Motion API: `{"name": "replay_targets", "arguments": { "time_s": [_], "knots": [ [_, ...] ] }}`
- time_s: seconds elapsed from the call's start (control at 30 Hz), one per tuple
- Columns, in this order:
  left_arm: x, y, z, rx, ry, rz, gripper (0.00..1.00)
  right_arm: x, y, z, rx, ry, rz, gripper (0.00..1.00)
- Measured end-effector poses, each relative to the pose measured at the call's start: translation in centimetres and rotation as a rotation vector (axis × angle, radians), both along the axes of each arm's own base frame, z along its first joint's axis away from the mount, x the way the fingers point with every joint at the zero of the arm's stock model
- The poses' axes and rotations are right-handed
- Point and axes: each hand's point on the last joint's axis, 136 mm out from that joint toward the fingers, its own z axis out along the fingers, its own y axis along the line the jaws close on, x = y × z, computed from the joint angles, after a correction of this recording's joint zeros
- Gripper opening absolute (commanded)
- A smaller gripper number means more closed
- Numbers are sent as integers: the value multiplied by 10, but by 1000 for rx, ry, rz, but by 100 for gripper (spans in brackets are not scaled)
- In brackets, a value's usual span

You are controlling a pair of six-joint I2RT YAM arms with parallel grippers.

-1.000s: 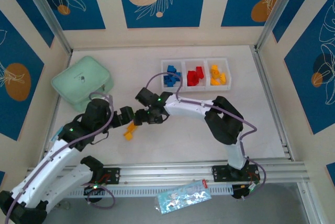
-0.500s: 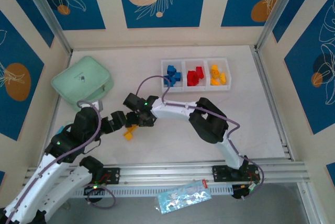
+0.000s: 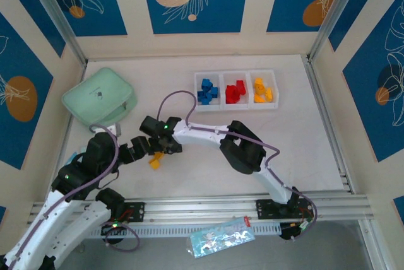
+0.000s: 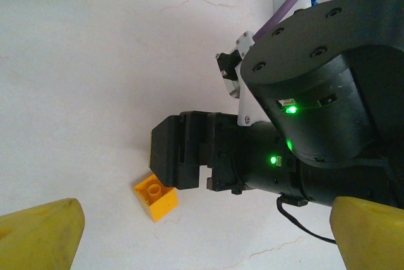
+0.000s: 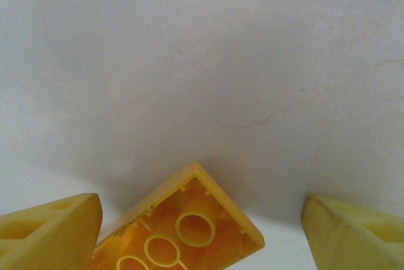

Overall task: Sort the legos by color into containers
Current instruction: Pick up the lego from the center of the table.

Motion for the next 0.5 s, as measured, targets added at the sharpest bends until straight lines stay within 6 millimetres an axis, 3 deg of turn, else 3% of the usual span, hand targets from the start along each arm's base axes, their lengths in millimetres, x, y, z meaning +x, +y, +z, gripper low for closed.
{"name": "replay_targets", "arguments": {
  "time_s": [0.13,0.5],
  "knots": [
    [0,0,0,0,0,-1,100,-1,-4,-2,-22,-20,9,74],
    [1,-2,-2,3,11,-5,99,-3,-21,-6,-80,-50,45,38]
  ]
}}
